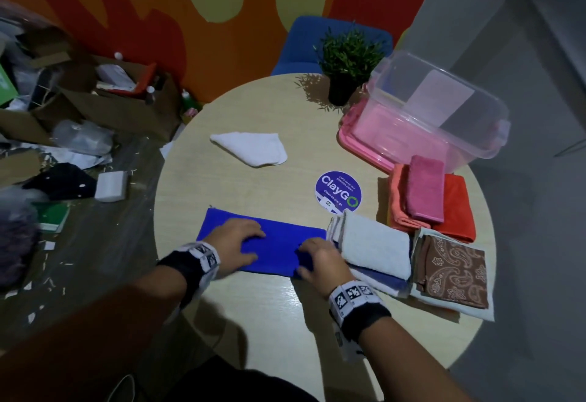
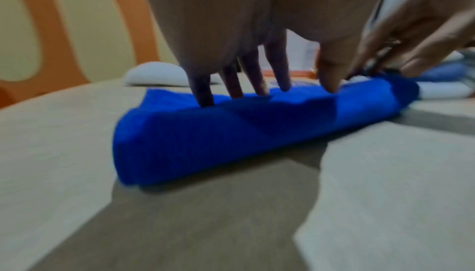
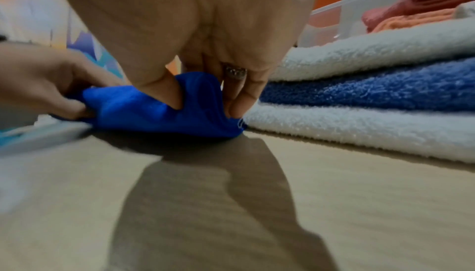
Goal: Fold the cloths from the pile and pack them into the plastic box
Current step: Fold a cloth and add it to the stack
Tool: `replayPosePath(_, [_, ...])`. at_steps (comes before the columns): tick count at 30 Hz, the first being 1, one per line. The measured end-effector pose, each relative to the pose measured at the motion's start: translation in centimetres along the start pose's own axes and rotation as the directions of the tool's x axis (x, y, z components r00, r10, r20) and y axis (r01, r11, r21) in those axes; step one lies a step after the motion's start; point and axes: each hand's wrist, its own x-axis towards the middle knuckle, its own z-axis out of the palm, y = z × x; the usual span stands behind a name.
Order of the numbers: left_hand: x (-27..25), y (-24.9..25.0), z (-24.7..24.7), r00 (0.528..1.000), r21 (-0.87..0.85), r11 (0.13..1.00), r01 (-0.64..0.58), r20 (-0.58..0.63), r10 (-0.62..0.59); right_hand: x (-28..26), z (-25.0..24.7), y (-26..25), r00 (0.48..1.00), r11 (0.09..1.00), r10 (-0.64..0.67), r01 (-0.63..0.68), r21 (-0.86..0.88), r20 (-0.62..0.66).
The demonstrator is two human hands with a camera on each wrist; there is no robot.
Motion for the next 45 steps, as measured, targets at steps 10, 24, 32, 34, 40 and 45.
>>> replayPosePath(10, [-2.8,-1.3,1.3,0.993,0.342,0.933,-0.109,0.073,0.09,-2.5,2.5,0.9,0.999,0.993,0.011,-0.006,-0.12,0.04])
replayPosePath(24, [-1.4,4.5,0.3,0.96,-0.452,0.849,0.273,0.185,-0.211,-10.1,-1.3,10.2,0.834,0.534,0.551,-0.368,0.762,0.016])
replayPosePath(32, [-1.3,6.8,5.4,0.866,-0.652,0.608,0.453,0.16,-0.474,-12.6,-0.7,11.2,0.74,0.703,0.672,-0.626,0.337,-0.028])
replayPosePath(34, [-1.2,7.4,5.2,0.878,-0.551,0.698,0.457,0.155,-0.452,-12.1,-1.4,8.9,0.795,0.759,0.603,-0.548,0.352,-0.062])
replayPosePath(40, [-1.5,8.1,4.6,0.894,-0.376,0.812,0.447,0.2,-0.4,-9.8,0.9,4.0,0.941,0.843,0.31,-0.337,0.42,0.134])
replayPosePath(45, [-2.4,8.4,4.1,0.916,-0.359,0.842,0.401,0.163,-0.367,-9.9,1.9,4.1,0.944,0.927,0.288,-0.317,0.203,0.159])
